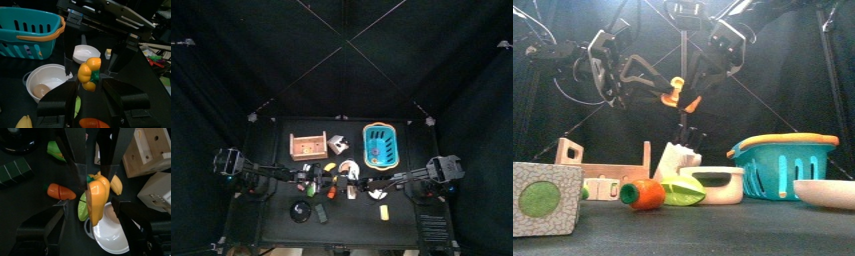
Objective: Hand over squash half
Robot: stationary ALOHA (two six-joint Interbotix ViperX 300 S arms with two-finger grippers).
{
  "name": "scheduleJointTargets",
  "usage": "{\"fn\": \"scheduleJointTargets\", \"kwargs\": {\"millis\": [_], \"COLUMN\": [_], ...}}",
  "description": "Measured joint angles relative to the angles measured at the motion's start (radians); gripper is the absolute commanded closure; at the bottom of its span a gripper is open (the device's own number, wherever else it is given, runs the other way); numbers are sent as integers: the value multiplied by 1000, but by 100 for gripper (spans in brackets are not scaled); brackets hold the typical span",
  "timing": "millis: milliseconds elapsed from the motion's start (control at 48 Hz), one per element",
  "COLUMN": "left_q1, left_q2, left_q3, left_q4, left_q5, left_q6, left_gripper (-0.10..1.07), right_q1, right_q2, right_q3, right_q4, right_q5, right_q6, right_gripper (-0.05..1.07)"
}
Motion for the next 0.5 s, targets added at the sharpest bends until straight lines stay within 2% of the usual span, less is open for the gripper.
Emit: {"fn": "scheduleJointTargets", "kwargs": {"millis": [500], "left_q1": [0], "left_q2": [-2], "left_q3": [0], "left_q4": [0], "left_q5": [0], "left_q6": [0], "left_gripper": [25], "right_q1": [2], "right_q2": [2], "right_q3": [15], "right_q4": [-5], "right_q5": [12], "right_q6": [5], "right_gripper": [5]}}
